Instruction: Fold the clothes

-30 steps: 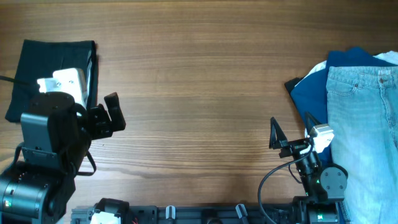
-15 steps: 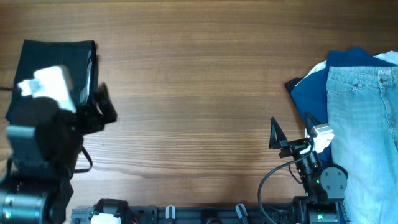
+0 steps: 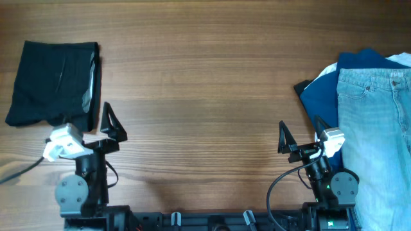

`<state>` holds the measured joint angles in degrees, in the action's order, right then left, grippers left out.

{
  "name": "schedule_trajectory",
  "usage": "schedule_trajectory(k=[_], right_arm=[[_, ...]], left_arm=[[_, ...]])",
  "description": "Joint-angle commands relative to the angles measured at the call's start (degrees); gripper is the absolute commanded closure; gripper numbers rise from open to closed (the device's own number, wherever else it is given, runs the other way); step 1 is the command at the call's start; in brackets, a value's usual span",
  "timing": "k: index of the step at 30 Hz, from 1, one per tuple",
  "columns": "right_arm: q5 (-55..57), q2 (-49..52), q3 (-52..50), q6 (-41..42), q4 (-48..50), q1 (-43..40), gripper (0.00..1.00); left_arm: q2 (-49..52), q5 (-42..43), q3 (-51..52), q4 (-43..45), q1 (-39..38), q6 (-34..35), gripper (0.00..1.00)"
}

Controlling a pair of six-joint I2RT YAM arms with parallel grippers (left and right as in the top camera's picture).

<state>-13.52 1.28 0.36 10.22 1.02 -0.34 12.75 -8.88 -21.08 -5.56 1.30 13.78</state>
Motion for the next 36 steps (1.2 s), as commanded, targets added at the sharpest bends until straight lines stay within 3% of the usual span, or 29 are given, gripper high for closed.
schedule_trajectory(k=[1,6,10,18,23,36], right_arm=[[-0.76,0.02,-0.04,0.44,0.20,-0.28,0.00],[-0.76,0.02,-0.04,0.44,0.20,-0.28,0.00],[-0.76,0.02,-0.04,0.44,0.17,-0.28,0.00],[-0.76,0.02,-0.04,0.44,0.20,-0.28,0.00],[-0.76,0.02,-0.04,0.44,0.17,-0.28,0.00],[-0.76,0.02,-0.04,0.44,0.20,-0.28,0.00]], left_arm=[[-5.60,0.50,9.11,7.96,2.19,3.23,0.00],[-12.66,0.44,15.69,10.71,2.25,3.21,0.00],[-12.57,-0.17,20.94,16.52,2.25,3.21,0.00],[-12.57,-0.15,20.74,14.34,2.25,3.21,0.00],[-12.57,0.39,20.74,2.19,2.25,3.23,0.00],[-12.48,0.50,20.74,2.14,2.25,3.19,0.00]])
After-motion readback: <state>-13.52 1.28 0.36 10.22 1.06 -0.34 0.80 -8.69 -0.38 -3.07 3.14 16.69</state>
